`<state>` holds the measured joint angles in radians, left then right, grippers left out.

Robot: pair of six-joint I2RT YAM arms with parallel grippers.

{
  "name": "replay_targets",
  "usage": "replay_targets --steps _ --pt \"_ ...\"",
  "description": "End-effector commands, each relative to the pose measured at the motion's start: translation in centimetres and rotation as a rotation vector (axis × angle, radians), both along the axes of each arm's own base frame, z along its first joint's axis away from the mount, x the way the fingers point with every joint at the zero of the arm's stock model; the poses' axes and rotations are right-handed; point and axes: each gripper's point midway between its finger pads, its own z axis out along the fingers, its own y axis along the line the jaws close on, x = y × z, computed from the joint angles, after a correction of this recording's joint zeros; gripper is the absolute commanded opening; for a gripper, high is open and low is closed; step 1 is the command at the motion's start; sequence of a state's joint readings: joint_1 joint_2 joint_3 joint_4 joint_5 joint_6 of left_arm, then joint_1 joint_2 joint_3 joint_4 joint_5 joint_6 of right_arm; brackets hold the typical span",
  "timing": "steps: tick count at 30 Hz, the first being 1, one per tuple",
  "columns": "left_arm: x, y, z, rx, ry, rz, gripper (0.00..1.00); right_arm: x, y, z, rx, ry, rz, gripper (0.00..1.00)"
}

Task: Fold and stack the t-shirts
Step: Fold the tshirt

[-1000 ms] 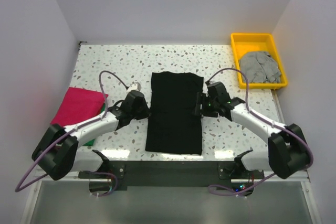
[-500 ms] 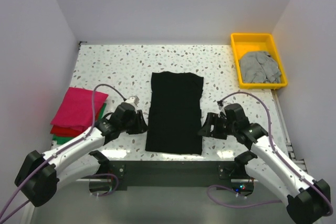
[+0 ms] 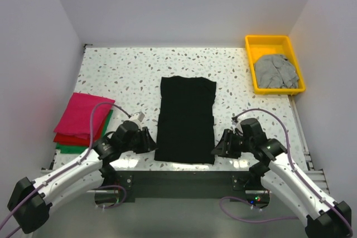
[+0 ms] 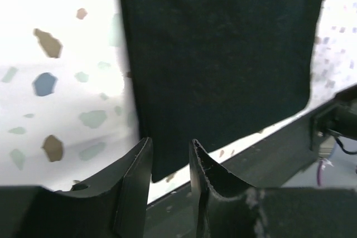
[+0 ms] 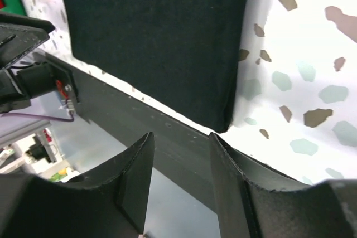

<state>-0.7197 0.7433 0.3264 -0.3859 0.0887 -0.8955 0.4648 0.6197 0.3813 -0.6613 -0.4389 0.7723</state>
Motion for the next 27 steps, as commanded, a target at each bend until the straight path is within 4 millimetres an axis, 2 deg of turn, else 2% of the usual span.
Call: replay_targets --steps 1,3,5,9,10,13,18,20,23,27 --pt "-0.3 -1.9 1.9 -0.113 -0.031 -0.026 0.36 0.3 1.5 1.4 0.088 -0.003 0.012 0.46" --pt "-0.1 -2.6 2.4 -0.137 -0.042 -0.036 0.36 0.2 1.9 1.0 0.100 0.014 0.015 0.44" --pt "-0.5 -3.6 2.2 -0.132 -0.037 -0.064 0.34 0.3 2.3 0.6 0.106 0.014 0.014 0.44" --pt "-1.8 -4.7 0.3 -0.083 0.003 -0.088 0.33 -0.2 2.7 -0.7 0.107 0.030 0.018 0.44" --pt "-2.6 -5.1 -0.4 -0.061 0.019 -0.113 0.32 -0.4 2.8 -1.3 0.105 0.040 0.017 0.44" --pt "-3.8 -5.0 -1.9 -0.024 0.062 -0.112 0.32 -1.0 2.4 -3.0 0.083 0.062 0.016 0.44" --pt "-4.5 -3.8 -3.8 0.000 0.094 -0.069 0.31 -2.8 1.1 -6.1 0.028 0.126 0.019 0.43" --pt "-4.6 -3.6 -3.9 0.001 0.095 -0.067 0.30 -3.5 0.5 -7.0 0.005 0.149 0.015 0.43" --pt "-4.4 -3.6 -3.3 0.005 0.079 -0.072 0.30 -3.6 0.3 -6.5 -0.002 0.137 0.015 0.43" --pt "-3.6 -3.5 -1.0 0.014 0.044 -0.046 0.31 -3.4 -0.3 -5.2 -0.031 0.101 0.010 0.43"
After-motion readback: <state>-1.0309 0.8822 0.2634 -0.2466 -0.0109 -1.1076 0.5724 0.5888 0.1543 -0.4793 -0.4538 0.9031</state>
